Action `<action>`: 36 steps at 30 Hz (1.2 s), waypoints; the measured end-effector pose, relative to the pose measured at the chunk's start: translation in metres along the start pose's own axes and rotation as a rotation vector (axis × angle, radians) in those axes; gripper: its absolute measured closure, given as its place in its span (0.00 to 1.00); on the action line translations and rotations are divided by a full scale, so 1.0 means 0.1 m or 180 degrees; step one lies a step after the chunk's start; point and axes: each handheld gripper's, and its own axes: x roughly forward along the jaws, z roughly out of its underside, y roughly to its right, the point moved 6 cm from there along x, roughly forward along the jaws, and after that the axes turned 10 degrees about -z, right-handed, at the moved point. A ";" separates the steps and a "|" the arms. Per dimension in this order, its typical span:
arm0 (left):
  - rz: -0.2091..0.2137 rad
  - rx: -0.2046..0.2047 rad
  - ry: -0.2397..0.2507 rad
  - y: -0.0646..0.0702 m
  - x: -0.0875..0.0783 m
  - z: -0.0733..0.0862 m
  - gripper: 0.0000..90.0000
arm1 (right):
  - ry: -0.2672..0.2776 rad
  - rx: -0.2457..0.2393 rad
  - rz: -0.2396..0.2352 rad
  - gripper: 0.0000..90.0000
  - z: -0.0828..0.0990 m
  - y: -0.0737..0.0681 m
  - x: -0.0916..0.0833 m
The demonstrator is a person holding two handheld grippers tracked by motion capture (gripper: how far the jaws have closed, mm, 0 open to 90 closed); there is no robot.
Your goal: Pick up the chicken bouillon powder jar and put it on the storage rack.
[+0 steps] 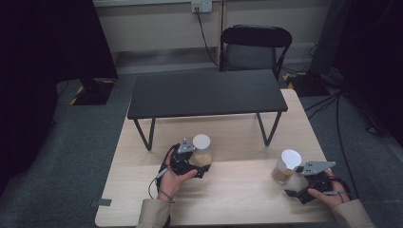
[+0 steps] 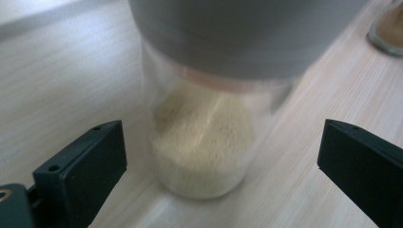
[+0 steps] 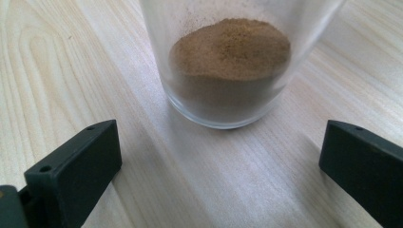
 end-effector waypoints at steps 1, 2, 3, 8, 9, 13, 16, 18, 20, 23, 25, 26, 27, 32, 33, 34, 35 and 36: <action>-0.0006 -0.0003 0.0009 0.00 0.00 -0.02 0.02 | 0.0000 0.0000 0.0000 0.00 0.00 0.00 0.00; -0.0006 0.0007 0.0018 0.00 0.00 -0.04 0.02 | 0.0000 0.0000 0.0000 0.00 0.00 0.00 0.00; -0.0018 0.0003 0.0033 0.00 0.00 -0.06 0.02 | 0.0000 0.0000 0.0000 0.00 0.00 0.00 0.00; -0.0011 -0.0003 0.0067 -0.01 0.00 -0.14 0.04 | 0.0000 0.0001 0.0000 0.00 0.00 0.00 0.00; -0.0017 0.0013 0.0076 -0.01 0.00 -0.16 0.07 | 0.0000 0.0000 0.0000 0.00 0.00 0.00 0.00; -0.0027 0.0003 0.0116 0.00 0.01 -0.20 0.11 | 0.0000 0.0000 0.0000 0.00 0.00 0.00 0.00; -0.0012 0.0014 0.0135 -0.01 0.02 -0.21 0.16 | 0.0000 0.0000 0.0000 0.00 0.00 0.00 0.00; -0.0011 0.0027 0.0124 -0.01 0.03 -0.22 0.22 | 0.0000 0.0000 0.0000 0.00 0.00 0.00 0.00; 0.0000 0.0012 0.0145 -0.02 0.03 -0.21 0.25 | 0.0000 0.0000 0.0000 0.00 0.00 0.00 0.00; -0.0010 0.0015 0.0163 -0.02 0.03 -0.21 0.28 | 0.0000 0.0000 0.0000 0.00 0.00 0.00 0.00; -0.0019 0.0037 0.0174 -0.02 0.03 -0.21 0.31 | 0.0000 0.0000 0.0000 0.00 0.00 0.00 0.00; -0.0019 0.0037 0.0174 -0.02 0.03 -0.21 0.32 | 0.0000 0.0000 0.0000 0.00 0.00 0.00 0.00; -0.0026 0.0027 0.0181 -0.02 0.03 -0.20 0.32 | 0.0000 0.0001 0.0000 0.00 0.00 0.00 0.00; -0.0022 0.0063 0.0198 -0.03 0.03 -0.20 0.34 | 0.0000 0.0000 0.0000 0.00 0.00 0.00 0.00; -0.0022 0.0067 0.0201 -0.03 0.03 -0.20 0.35 | 0.0000 0.0000 0.0000 0.00 0.00 0.00 0.00; -0.0021 0.0076 0.0199 -0.03 0.03 -0.21 0.35 | 0.0000 0.0000 0.0000 0.00 0.00 0.00 0.00; -0.0026 0.0101 0.0192 -0.02 0.03 -0.21 0.35 | 0.0000 0.0000 0.0000 0.00 0.00 0.00 0.00; -0.0035 0.0140 0.0189 -0.02 0.02 -0.22 0.35 | 0.0000 0.0000 0.0000 0.00 0.00 0.00 0.00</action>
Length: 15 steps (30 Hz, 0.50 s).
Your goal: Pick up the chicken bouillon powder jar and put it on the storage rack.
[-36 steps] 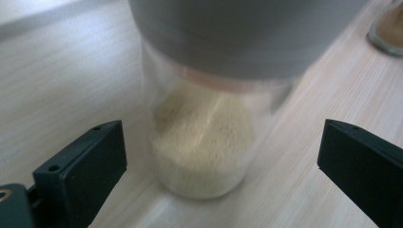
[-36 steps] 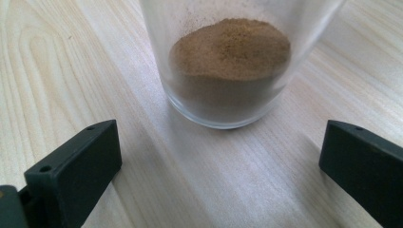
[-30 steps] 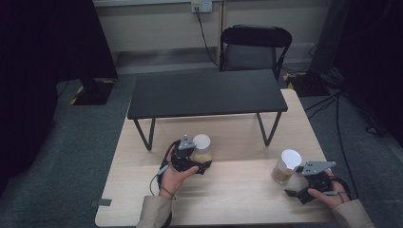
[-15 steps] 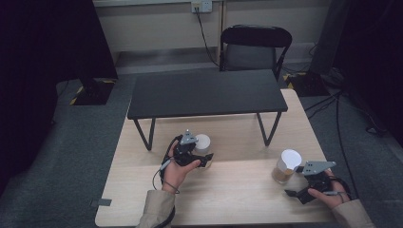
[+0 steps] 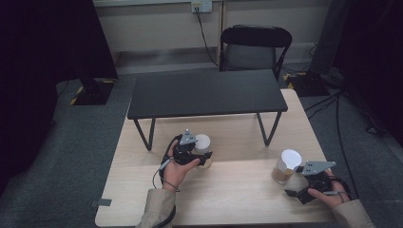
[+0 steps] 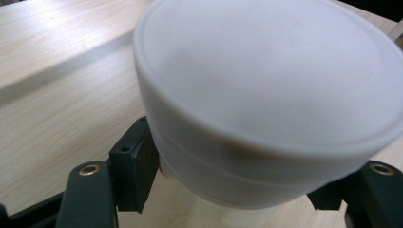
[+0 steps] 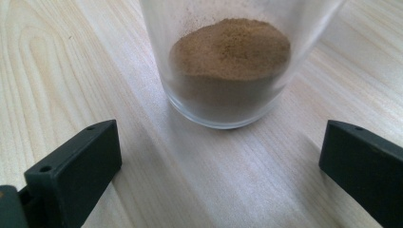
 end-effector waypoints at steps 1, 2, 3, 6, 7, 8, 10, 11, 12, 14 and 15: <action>-0.0007 0.0030 -0.0010 0.00 0.00 -0.01 0.36 | 0.0000 0.0000 0.0000 0.00 0.00 0.00 0.00; -0.0018 0.0044 -0.0022 0.01 0.00 -0.02 0.36 | 0.0000 0.0000 0.0001 0.00 0.00 0.00 0.00; -0.0024 0.0057 -0.0027 0.02 -0.01 -0.03 0.36 | 0.0000 -0.0001 0.0001 0.00 0.00 0.00 0.00; -0.0035 0.0093 -0.0047 0.02 -0.01 -0.05 0.36 | 0.0000 0.0000 0.0000 0.00 0.00 0.00 0.00; -0.0037 0.0103 -0.0061 0.03 -0.01 -0.06 0.36 | 0.0000 0.0000 0.0000 0.00 0.00 0.00 0.00; -0.0045 0.0113 -0.0074 0.03 -0.01 -0.07 0.36 | 0.0001 -0.0001 0.0000 0.00 0.00 0.00 0.00; -0.0051 0.0138 -0.0086 0.04 -0.01 -0.09 0.37 | 0.0001 0.0000 0.0000 0.00 0.00 0.00 0.00; -0.0042 0.0134 -0.0089 0.04 -0.01 -0.10 0.37 | 0.0000 0.0000 0.0000 0.00 0.00 0.00 0.00; -0.0027 0.0133 -0.0095 0.04 -0.01 -0.11 0.37 | 0.0000 0.0000 0.0000 0.00 0.00 0.00 0.00; 0.0000 0.0128 -0.0099 0.05 -0.01 -0.12 0.37 | 0.0000 0.0000 0.0000 0.00 0.00 0.00 0.00; 0.0022 0.0140 -0.0114 0.05 -0.01 -0.14 0.37 | 0.0000 0.0000 0.0000 0.00 0.00 0.00 0.00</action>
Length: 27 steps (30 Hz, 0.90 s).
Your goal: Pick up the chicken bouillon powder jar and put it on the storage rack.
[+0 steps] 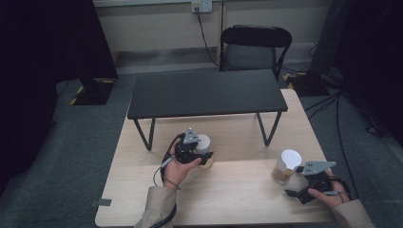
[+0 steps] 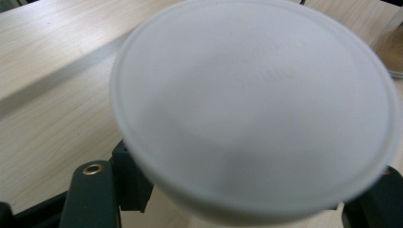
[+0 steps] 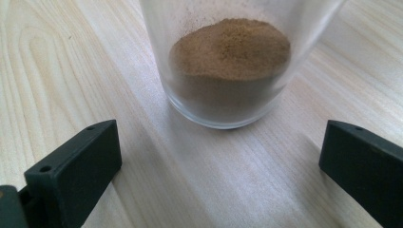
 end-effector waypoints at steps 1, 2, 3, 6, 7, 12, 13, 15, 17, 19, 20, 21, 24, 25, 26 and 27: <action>0.0014 -0.0007 -0.0004 0.00 0.00 -0.01 0.37 | 0.0000 0.0000 0.0000 0.00 0.00 0.00 0.00; 0.0027 -0.0012 -0.0011 0.00 0.00 -0.02 0.37 | 0.0000 0.0000 0.0000 0.00 0.00 0.00 0.00; 0.0044 -0.0015 -0.0009 0.01 0.00 -0.03 0.37 | 0.0000 0.0000 0.0000 0.00 0.00 0.00 0.00; 0.0082 0.0003 -0.0021 0.01 -0.01 -0.07 0.37 | 0.0000 0.0000 0.0000 0.00 0.00 0.00 0.00; 0.0097 -0.0006 -0.0024 0.01 -0.02 -0.08 0.37 | 0.0000 0.0001 0.0000 0.00 0.00 0.00 0.00; 0.0127 -0.0002 -0.0036 0.01 -0.05 -0.17 0.37 | 0.0000 0.0000 0.0000 0.00 0.00 0.00 0.00; 0.0127 0.0009 -0.0043 0.01 -0.05 -0.19 0.37 | 0.0000 0.0001 0.0000 0.00 0.00 0.00 0.00; 0.0138 0.0019 -0.0057 0.02 -0.07 -0.23 0.37 | 0.0000 0.0000 0.0000 0.00 0.00 0.00 0.00; 0.0158 0.0025 -0.0064 0.02 -0.08 -0.27 0.37 | 0.0001 0.0001 0.0000 0.00 0.00 0.00 0.00; 0.0179 0.0036 -0.0074 0.03 -0.09 -0.31 0.37 | 0.0001 0.0001 0.0000 0.00 0.00 0.00 0.00; 0.0190 0.0052 -0.0089 0.03 -0.10 -0.34 0.37 | 0.0000 0.0000 0.0000 0.00 0.00 0.00 0.00; 0.0190 0.0052 -0.0089 0.03 -0.10 -0.34 0.37 | 0.0000 0.0000 0.0000 0.00 0.00 0.00 0.00; 0.0221 0.0089 -0.0116 0.04 -0.11 -0.42 0.37 | 0.0000 0.0001 0.0000 0.00 0.00 0.00 0.00; 0.0240 0.0090 -0.0118 0.04 -0.11 -0.44 0.37 | 0.0000 0.0001 0.0000 0.00 0.00 0.00 0.00; 0.0251 0.0098 -0.0124 0.04 -0.11 -0.46 0.37 | 0.0001 0.0000 0.0000 0.00 0.00 0.00 0.00; 0.0253 0.0095 -0.0127 0.04 -0.12 -0.48 0.37 | 0.0000 0.0001 0.0000 0.00 0.00 0.00 0.00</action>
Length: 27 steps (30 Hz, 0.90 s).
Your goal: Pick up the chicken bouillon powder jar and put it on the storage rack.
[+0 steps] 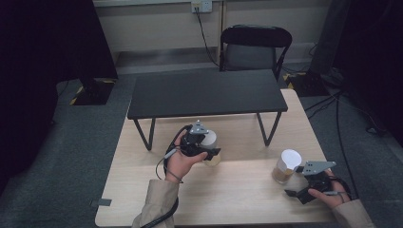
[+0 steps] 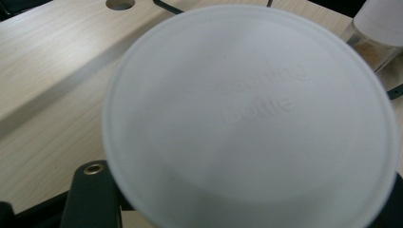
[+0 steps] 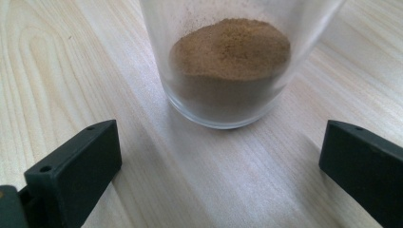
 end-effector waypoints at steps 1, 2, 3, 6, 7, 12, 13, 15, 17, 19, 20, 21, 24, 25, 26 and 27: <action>0.0003 0.0013 -0.0003 0.00 0.00 -0.02 0.37 | 0.0000 -0.0001 0.0000 0.00 0.00 0.00 0.00; 0.0004 0.0025 -0.0009 0.01 -0.01 -0.04 0.37 | 0.0000 -0.0001 0.0000 0.00 0.00 0.00 0.00; 0.0007 0.0026 -0.0010 0.01 -0.01 -0.05 0.37 | 0.0000 -0.0001 0.0000 0.00 0.00 0.00 0.00; 0.0032 0.0025 -0.0020 0.01 -0.03 -0.10 0.37 | 0.0000 -0.0001 0.0000 0.00 0.00 0.00 0.00; 0.0040 0.0013 -0.0019 0.01 -0.04 -0.12 0.37 | 0.0000 -0.0001 0.0000 0.00 0.00 0.00 0.00; 0.0047 0.0038 -0.0036 0.01 -0.08 -0.20 0.37 | 0.0001 0.0000 -0.0001 0.00 0.00 0.00 0.00; 0.0048 0.0041 -0.0036 0.01 -0.09 -0.22 0.37 | 0.0001 -0.0001 0.0000 0.00 0.00 0.00 0.00; 0.0049 0.0050 -0.0042 0.01 -0.10 -0.25 0.37 | 0.0001 0.0000 0.0000 0.00 0.00 0.00 0.00; 0.0047 0.0067 -0.0060 0.01 -0.12 -0.29 0.37 | 0.0000 -0.0001 0.0000 0.00 0.00 0.00 0.00; 0.0051 0.0060 -0.0066 0.00 -0.13 -0.32 0.37 | 0.0001 -0.0001 0.0000 0.00 0.00 0.00 0.00; 0.0059 0.0061 -0.0066 0.00 -0.14 -0.33 0.37 | 0.0000 -0.0002 0.0000 0.00 0.00 0.00 0.00; 0.0067 0.0071 -0.0068 0.00 -0.15 -0.35 0.37 | 0.0000 -0.0001 0.0000 0.00 0.00 0.00 0.00; 0.0070 0.0079 -0.0076 -0.01 -0.17 -0.38 0.37 | 0.0000 -0.0001 0.0000 0.00 0.00 0.00 0.00; 0.0067 0.0095 -0.0088 0.00 -0.18 -0.41 0.37 | 0.0001 0.0000 0.0000 0.00 0.00 0.00 0.00; 0.0070 0.0101 -0.0090 0.00 -0.19 -0.42 0.37 | 0.0001 -0.0001 0.0000 0.00 0.00 0.00 0.00; 0.0074 0.0110 -0.0097 0.00 -0.20 -0.44 0.37 | 0.0001 -0.0001 0.0000 0.00 0.00 0.00 0.00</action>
